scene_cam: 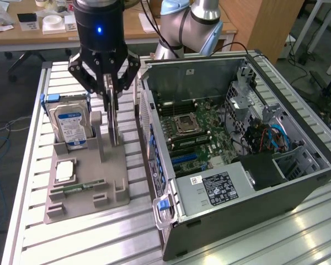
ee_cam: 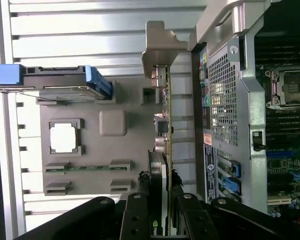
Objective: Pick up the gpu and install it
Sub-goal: 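Pick up the gpu and move the gpu toward the slot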
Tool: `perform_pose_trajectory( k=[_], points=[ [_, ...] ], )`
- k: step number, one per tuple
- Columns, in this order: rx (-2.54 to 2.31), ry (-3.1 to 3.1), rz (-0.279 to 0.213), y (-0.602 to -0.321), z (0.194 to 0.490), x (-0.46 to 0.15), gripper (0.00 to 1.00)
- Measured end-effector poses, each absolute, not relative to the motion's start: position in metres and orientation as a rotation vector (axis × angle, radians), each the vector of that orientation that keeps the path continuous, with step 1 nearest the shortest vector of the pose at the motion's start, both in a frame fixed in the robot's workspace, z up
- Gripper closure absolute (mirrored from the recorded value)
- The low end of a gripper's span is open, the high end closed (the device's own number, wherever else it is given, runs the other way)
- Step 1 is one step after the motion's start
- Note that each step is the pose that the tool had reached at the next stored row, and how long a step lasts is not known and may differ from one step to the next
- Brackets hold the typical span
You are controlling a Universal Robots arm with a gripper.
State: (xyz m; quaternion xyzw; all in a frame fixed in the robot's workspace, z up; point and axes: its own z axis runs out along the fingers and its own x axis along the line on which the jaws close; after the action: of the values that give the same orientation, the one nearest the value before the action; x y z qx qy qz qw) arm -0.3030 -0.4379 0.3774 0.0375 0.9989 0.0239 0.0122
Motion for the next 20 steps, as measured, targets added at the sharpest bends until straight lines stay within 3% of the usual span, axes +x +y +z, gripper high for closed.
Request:
perform_pose_trajectory(
  k=[10,20],
  points=[
    [0.117,3.114,0.074,-0.438,0.404,-0.303,0.73],
    [0.117,3.114,0.074,-0.438,0.407,-0.303,0.73]
  ],
)
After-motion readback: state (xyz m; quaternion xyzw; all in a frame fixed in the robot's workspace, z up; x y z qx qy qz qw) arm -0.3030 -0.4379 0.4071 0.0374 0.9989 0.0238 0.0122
